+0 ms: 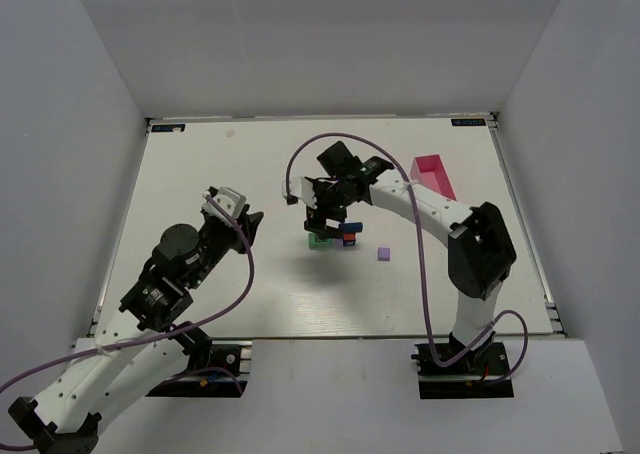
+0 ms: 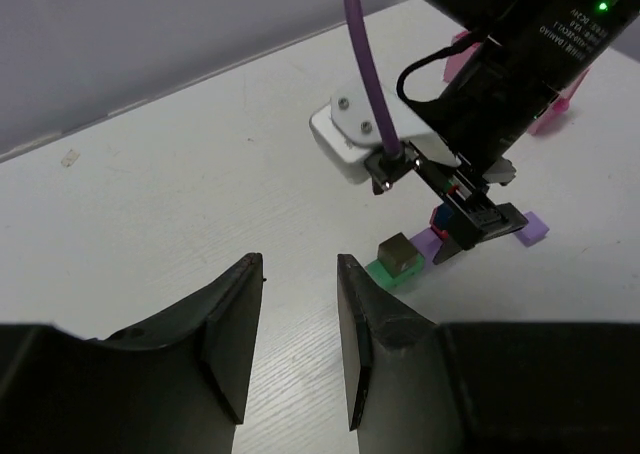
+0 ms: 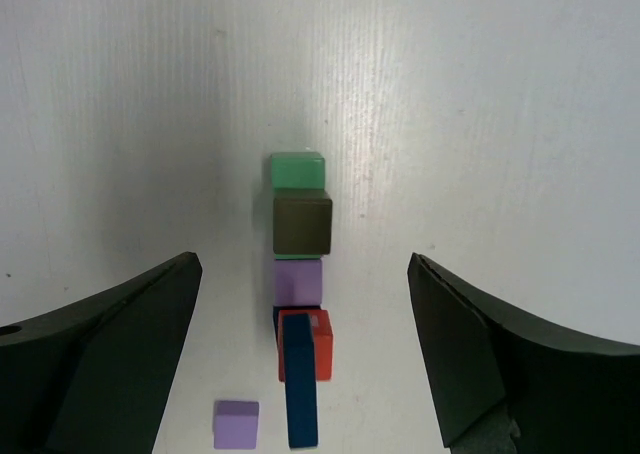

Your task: Build the wood block tower

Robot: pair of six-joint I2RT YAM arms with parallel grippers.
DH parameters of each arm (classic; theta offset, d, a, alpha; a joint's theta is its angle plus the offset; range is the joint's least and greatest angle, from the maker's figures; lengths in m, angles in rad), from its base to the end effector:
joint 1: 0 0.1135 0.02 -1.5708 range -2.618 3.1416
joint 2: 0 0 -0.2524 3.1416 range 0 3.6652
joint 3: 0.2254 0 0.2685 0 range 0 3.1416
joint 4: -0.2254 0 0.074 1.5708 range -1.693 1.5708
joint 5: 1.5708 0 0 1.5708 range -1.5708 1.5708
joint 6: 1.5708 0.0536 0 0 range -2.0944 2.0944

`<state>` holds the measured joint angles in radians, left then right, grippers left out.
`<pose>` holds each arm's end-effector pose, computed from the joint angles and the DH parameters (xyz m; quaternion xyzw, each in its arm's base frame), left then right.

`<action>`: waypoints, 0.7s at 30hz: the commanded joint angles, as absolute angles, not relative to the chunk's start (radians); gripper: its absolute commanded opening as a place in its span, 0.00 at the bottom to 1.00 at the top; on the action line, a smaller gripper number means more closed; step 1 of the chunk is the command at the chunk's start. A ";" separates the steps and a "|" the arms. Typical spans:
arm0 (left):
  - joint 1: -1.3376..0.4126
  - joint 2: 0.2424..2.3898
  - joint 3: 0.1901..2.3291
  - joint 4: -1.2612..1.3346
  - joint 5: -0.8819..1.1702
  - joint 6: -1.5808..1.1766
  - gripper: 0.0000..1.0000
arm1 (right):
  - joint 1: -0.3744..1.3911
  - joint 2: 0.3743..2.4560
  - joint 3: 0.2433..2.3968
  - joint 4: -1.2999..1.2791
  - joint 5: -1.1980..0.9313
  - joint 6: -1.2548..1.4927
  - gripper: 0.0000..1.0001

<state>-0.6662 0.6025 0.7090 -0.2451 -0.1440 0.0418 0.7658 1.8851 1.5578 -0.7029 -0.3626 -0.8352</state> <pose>0.1555 -0.1124 0.3265 0.2165 0.7221 -0.1495 0.6398 0.2961 0.3111 0.2198 -0.7138 0.6255 0.1645 0.2685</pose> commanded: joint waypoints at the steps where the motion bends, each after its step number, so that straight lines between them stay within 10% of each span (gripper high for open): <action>1: -0.661 0.545 0.684 -0.189 -0.088 0.061 0.46 | 0.758 1.790 1.594 -0.660 -0.379 -0.801 0.90; 6: -0.661 0.523 0.675 -0.152 -0.025 0.071 0.51 | 0.726 1.678 1.528 -0.548 -0.241 -0.718 0.90; 12: -0.661 0.609 0.675 -0.152 0.086 0.081 0.81 | 0.583 1.478 1.361 -0.391 -0.218 -0.568 0.88; 14: -0.661 0.667 0.698 -0.176 0.110 0.091 0.83 | 0.527 1.448 1.301 -0.391 -0.244 -0.569 0.73; 15: -0.661 0.736 0.724 -0.192 0.126 0.091 0.83 | 0.511 1.404 1.287 -0.400 -0.247 -0.581 0.42; 19: -0.661 0.886 0.772 -0.268 0.159 0.091 0.63 | 0.434 1.318 1.160 -0.428 -0.323 -0.679 0.00; 21: -0.661 0.922 0.796 -0.282 0.173 0.091 0.24 | 0.396 1.293 1.111 -0.503 -0.388 -0.798 0.00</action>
